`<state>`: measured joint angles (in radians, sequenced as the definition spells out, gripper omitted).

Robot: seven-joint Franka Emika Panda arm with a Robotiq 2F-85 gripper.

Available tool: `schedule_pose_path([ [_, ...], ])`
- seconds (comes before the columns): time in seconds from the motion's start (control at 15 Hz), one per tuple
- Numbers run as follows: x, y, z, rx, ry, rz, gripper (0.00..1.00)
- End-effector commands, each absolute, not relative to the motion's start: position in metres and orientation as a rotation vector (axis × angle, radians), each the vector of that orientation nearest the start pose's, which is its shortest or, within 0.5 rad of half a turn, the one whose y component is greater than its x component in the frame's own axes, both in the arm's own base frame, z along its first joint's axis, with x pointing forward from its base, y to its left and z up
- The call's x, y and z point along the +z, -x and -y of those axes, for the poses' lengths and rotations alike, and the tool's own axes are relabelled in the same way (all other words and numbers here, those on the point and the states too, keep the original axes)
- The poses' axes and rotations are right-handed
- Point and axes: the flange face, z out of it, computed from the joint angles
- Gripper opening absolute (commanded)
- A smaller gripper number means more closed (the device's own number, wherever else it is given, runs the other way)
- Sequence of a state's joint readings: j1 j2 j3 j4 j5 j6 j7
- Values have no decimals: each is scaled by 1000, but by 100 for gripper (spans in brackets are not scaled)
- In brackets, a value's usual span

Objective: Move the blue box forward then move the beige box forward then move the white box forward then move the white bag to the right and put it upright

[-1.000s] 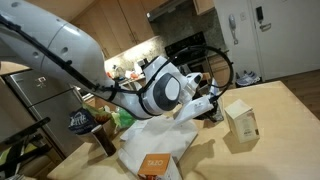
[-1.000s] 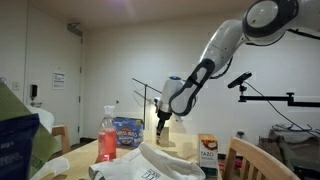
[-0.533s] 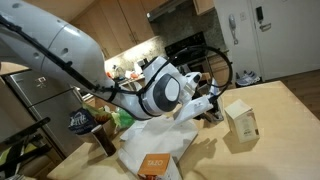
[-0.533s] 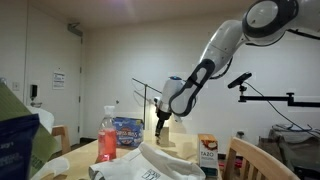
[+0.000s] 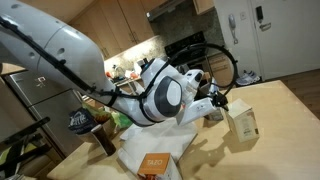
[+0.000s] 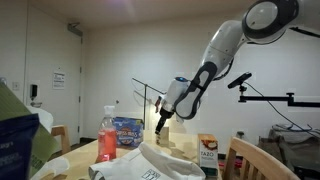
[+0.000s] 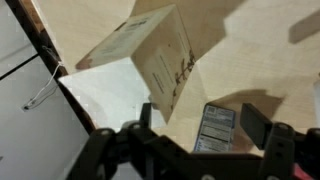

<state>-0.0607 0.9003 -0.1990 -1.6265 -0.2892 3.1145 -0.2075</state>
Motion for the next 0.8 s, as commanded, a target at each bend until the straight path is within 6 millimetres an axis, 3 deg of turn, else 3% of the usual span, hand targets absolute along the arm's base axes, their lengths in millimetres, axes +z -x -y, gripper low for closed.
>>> schedule_pose_path([
  [0.0, 185, -694, 142, -985, 3399, 506, 100],
  [0.27, 195, -687, 144, -967, 3503, 495, 100],
  [0.73, 173, -679, 152, -781, 3534, 441, 100],
])
